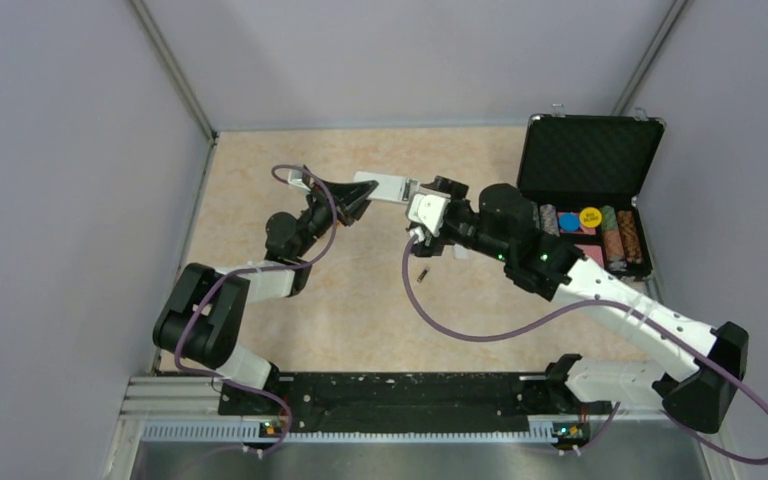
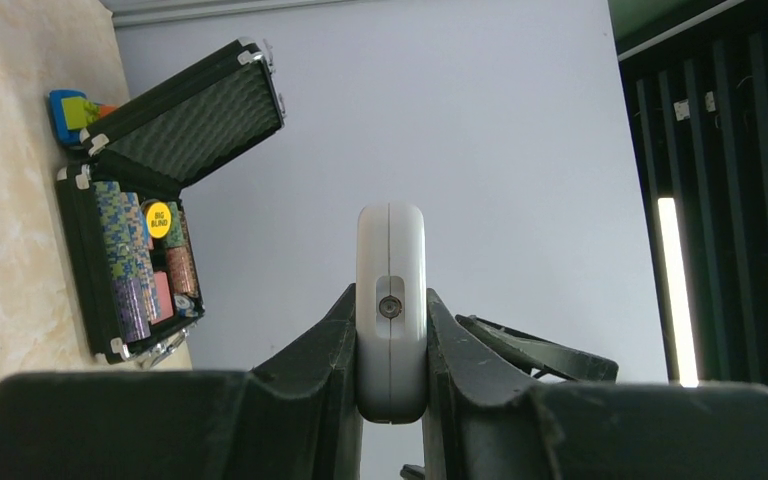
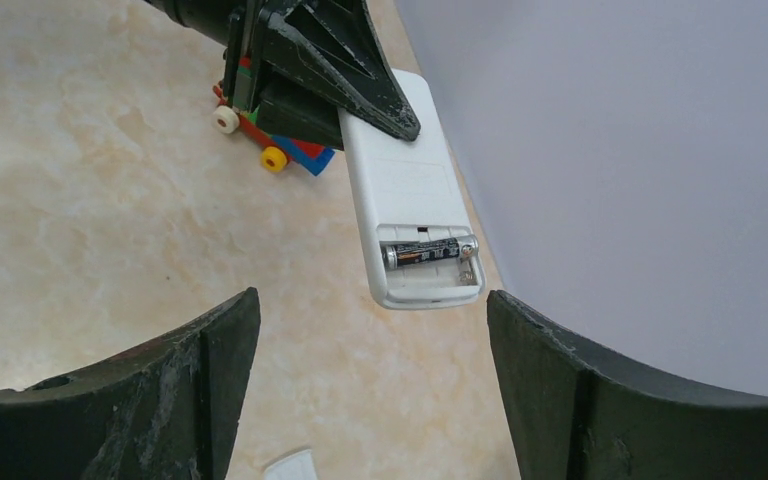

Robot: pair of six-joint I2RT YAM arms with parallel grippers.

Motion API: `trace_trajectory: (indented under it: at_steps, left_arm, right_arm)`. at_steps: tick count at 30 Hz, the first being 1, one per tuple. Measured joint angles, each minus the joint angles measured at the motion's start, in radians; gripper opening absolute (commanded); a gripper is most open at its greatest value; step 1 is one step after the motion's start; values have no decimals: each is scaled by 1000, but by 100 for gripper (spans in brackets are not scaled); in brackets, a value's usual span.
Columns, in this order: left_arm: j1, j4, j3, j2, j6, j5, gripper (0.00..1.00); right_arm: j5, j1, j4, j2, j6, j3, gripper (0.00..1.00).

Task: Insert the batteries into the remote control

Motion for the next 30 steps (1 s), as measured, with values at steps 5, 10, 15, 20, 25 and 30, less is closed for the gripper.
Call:
trace_trajectory:
  at_steps: [5, 10, 15, 20, 25, 30]
  left_arm:
    - [0, -38, 0, -9, 13, 14, 0]
    - [0, -84, 0, -45, 45, 23, 0]
    - [0, -132, 0, -92, 87, 25, 0]
    - [0, -167, 0, -130, 126, 26, 0]
    - [0, -180, 0, -133, 152, 26, 0]
    - [0, -215, -5, -156, 177, 26, 0]
  right_arm:
    - [-3, 10, 201, 3, -98, -119, 82]
    - [-18, 11, 355, 27, -165, -193, 82]
    - [-16, 11, 450, 29, -204, -212, 81]
    - [-14, 11, 467, 47, -219, -211, 79]
    - [-21, 11, 416, 86, -226, -182, 79]
    - [-22, 11, 393, 92, -222, -169, 78]
